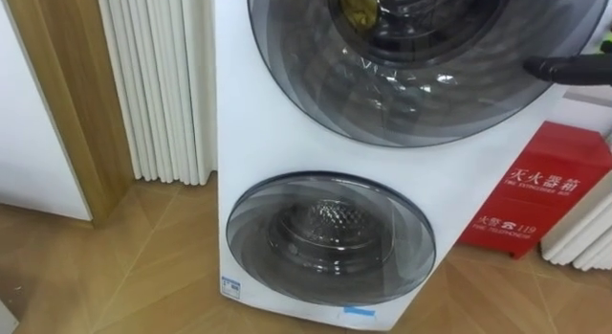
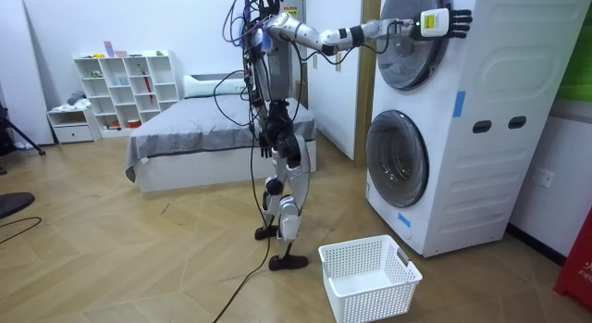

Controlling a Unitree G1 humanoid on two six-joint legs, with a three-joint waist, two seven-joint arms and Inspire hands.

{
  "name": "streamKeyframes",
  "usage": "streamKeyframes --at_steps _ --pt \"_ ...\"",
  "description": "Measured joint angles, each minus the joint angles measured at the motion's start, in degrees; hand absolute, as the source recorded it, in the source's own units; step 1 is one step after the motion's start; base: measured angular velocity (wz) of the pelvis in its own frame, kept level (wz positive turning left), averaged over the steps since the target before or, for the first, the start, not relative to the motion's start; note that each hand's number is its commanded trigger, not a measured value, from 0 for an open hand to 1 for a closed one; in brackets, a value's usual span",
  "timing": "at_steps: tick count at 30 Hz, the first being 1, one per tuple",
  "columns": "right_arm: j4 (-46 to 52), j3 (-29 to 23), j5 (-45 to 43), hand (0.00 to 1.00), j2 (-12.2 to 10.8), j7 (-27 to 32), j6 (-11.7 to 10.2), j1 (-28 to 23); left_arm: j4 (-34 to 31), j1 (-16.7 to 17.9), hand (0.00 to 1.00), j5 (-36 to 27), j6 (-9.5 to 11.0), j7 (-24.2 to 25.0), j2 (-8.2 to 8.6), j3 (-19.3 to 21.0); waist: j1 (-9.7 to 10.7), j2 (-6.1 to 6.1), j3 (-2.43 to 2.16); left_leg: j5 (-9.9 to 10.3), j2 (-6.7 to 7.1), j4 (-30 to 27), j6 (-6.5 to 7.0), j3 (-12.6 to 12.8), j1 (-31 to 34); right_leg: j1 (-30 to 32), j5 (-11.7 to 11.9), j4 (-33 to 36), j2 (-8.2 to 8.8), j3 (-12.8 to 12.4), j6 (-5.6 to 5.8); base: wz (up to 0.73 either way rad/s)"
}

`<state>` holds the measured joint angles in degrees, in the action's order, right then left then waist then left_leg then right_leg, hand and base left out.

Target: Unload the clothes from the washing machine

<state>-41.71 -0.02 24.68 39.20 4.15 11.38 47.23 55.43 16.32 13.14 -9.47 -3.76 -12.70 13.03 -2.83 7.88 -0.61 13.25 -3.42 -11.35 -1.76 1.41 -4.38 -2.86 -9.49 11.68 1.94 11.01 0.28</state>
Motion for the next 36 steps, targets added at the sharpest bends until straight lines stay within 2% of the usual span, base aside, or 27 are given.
streamKeyframes --at_steps 6,10,13,16,18,20,27,36 --pt "3.6 1.3 -0.4 0.0 0.0 1.3 0.0 -0.9 0.0 -1.5 0.0 -0.1 0.3 -0.7 -0.76 -1.1 -0.4 0.66 0.59 0.0 -0.03 0.0 0.0 0.3 -0.2 0.0 0.0 0.1 -0.04 -0.3 -0.02 -0.04" --pt "9.0 1.3 -0.8 0.0 0.0 2.3 0.0 -4.2 -0.1 -2.1 0.0 -0.2 0.3 -1.1 -1.24 -2.6 -0.7 0.51 0.67 0.0 -0.04 0.0 0.01 0.4 -0.2 0.0 0.0 0.0 -0.1 -0.5 -0.06 0.0" --pt "14.0 1.2 -2.1 0.0 -1.0 3.5 -0.1 -6.7 0.0 -2.7 0.0 -0.1 0.3 -1.8 -1.23 -3.6 -0.7 0.07 0.69 0.0 -0.04 0.0 0.0 0.4 -0.2 0.0 0.1 0.0 -0.12 -0.5 -0.08 0.0" --pt "16.2 1.1 -2.3 0.0 -1.3 4.7 0.0 -7.7 -0.1 -3.0 0.0 -0.1 0.1 -2.0 -1.22 -5.0 -1.1 -0.87 0.43 0.0 -0.08 0.0 0.01 0.5 -0.3 -0.1 0.1 0.0 -0.11 -0.4 -0.11 -0.02" --pt "17.8 0.9 -2.3 0.0 -2.8 6.3 -0.1 -8.0 -0.2 -3.1 0.0 -0.1 -0.2 -2.0 -1.22 -6.3 -1.4 -1.94 0.32 0.0 -0.18 -0.1 0.0 0.9 -0.7 -0.2 0.1 0.0 -0.12 -0.5 -0.19 -0.08" --pt "18.3 0.9 -2.5 0.0 -3.6 7.1 -0.1 -8.0 -0.2 -3.2 0.0 -0.1 -0.5 -2.0 -1.16 -6.6 -1.4 -2.46 0.19 0.0 -0.21 0.0 0.0 0.9 -0.9 -0.2 0.1 0.0 -0.14 -0.5 -0.19 0.0" --pt "18.3 0.9 -2.4 0.0 -5.0 7.9 -0.1 -8.1 -0.3 -2.9 0.0 -0.1 -1.7 -2.0 -1.09 -7.6 -1.5 -2.18 0.28 0.0 -0.28 0.0 -0.01 1.3 -1.1 -0.4 0.2 0.1 -0.21 -0.6 -0.33 -0.02" --pt "22.3 -0.2 -0.2 0.0 -5.3 8.7 -0.1 -11.5 -0.3 -3.1 0.0 -0.1 -1.8 -2.3 -1.07 -7.9 -1.5 -1.77 0.26 0.0 -0.29 0.0 -0.01 1.3 -1.3 -0.6 0.2 0.1 -0.32 -1.0 -0.36 0.0"
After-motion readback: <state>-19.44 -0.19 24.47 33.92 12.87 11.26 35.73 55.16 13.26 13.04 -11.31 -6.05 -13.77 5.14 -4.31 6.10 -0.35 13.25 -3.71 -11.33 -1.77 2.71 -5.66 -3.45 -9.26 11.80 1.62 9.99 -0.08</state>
